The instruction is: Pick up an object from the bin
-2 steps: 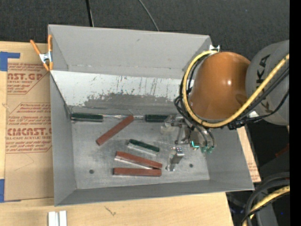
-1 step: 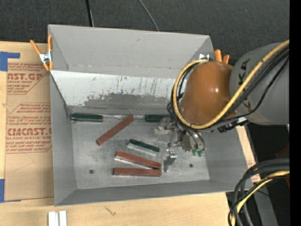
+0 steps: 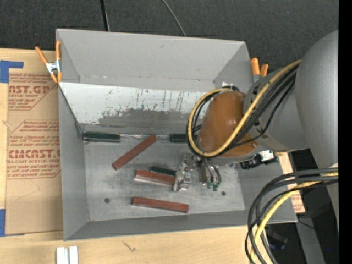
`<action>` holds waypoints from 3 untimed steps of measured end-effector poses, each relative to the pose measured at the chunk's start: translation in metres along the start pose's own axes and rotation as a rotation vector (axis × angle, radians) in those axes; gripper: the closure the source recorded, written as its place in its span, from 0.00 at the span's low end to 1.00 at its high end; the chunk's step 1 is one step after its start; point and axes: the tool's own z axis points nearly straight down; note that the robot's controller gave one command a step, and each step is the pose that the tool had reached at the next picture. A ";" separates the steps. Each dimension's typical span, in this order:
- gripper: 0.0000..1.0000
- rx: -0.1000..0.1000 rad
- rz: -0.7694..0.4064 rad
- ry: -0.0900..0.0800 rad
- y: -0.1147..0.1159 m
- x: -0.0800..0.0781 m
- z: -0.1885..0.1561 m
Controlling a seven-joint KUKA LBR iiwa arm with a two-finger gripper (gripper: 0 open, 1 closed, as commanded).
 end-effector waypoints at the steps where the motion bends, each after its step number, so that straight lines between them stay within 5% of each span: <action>1: 0.00 0.002 -0.002 0.017 0.000 0.005 0.003; 2: 1.00 -0.002 0.001 -0.024 0.000 -0.006 -0.003; 3: 1.00 -0.002 0.002 -0.024 0.000 -0.006 -0.003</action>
Offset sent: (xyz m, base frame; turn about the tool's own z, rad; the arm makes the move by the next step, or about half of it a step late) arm 0.0000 0.0000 0.0000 0.0000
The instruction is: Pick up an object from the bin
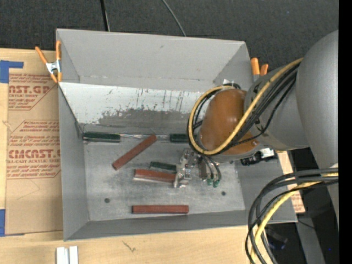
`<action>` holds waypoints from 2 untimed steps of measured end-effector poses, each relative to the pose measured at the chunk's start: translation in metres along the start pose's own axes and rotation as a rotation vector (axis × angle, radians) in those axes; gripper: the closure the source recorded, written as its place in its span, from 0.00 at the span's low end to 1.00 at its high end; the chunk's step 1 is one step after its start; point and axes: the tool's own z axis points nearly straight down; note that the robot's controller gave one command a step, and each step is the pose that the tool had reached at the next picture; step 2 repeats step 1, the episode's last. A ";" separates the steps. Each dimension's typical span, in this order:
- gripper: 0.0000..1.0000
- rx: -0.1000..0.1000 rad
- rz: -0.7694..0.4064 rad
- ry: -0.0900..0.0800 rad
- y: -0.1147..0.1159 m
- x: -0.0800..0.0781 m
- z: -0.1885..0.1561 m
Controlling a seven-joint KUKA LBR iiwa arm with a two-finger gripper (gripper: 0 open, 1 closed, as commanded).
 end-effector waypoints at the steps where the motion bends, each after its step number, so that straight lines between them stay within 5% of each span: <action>1: 1.00 0.006 -0.027 0.044 -0.009 -0.028 -0.138; 2: 1.00 0.006 -0.027 0.044 -0.009 -0.028 -0.138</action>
Offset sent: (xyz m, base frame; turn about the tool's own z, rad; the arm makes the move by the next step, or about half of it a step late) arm 0.0000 0.0000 0.0000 0.0000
